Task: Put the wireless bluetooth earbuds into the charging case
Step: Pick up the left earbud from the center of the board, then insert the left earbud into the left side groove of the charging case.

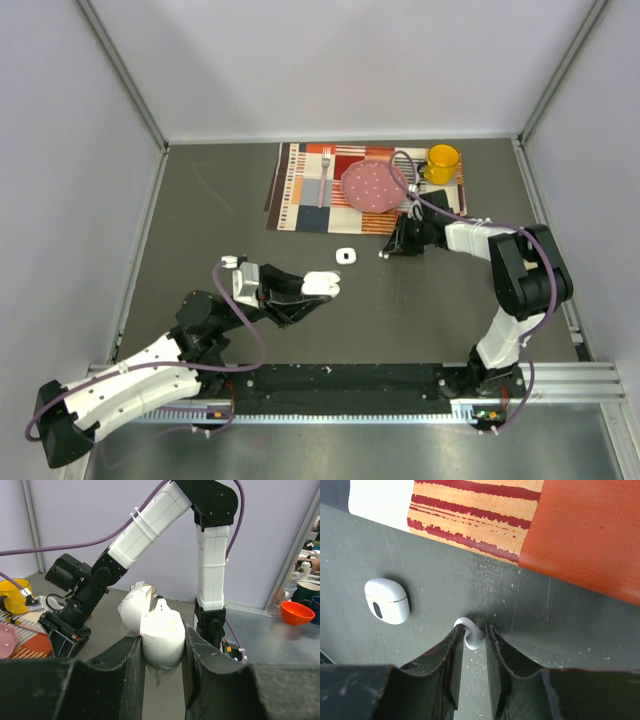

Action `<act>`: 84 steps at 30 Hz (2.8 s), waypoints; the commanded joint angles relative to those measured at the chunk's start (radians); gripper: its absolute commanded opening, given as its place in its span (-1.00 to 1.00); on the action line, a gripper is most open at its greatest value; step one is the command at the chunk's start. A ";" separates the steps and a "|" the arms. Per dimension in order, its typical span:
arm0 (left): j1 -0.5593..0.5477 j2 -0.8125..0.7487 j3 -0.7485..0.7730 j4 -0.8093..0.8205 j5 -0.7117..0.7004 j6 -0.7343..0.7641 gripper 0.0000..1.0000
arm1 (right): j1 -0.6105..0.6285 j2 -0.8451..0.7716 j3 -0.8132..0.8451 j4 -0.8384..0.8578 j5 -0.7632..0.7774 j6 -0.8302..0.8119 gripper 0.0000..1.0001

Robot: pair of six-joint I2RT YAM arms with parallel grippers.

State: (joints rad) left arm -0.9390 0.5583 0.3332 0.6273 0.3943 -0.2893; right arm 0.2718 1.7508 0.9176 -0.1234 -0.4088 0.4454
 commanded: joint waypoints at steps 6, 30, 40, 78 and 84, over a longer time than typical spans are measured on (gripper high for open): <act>-0.003 -0.015 -0.006 0.038 -0.018 -0.017 -1.00 | -0.003 -0.034 -0.055 0.018 -0.001 -0.037 -0.59; -0.003 -0.024 -0.006 0.025 -0.031 -0.021 -1.00 | 0.036 -0.180 -0.138 0.179 -0.079 -0.039 -1.00; -0.003 -0.009 -0.003 0.035 -0.025 -0.022 -1.00 | 0.098 -0.382 -0.193 0.160 0.085 -0.073 -1.00; -0.003 0.055 0.001 0.109 0.063 -0.030 -1.00 | 0.398 -0.973 0.180 -0.111 -0.473 -0.269 -1.00; -0.004 0.080 0.010 0.132 0.092 -0.037 -1.00 | 0.558 -0.874 0.250 -0.223 -0.407 -0.378 -1.00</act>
State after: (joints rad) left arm -0.9390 0.6292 0.3164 0.6792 0.4530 -0.3157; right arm 0.7605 0.8200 1.0988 -0.2493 -0.8368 0.1768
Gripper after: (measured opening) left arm 0.342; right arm 0.039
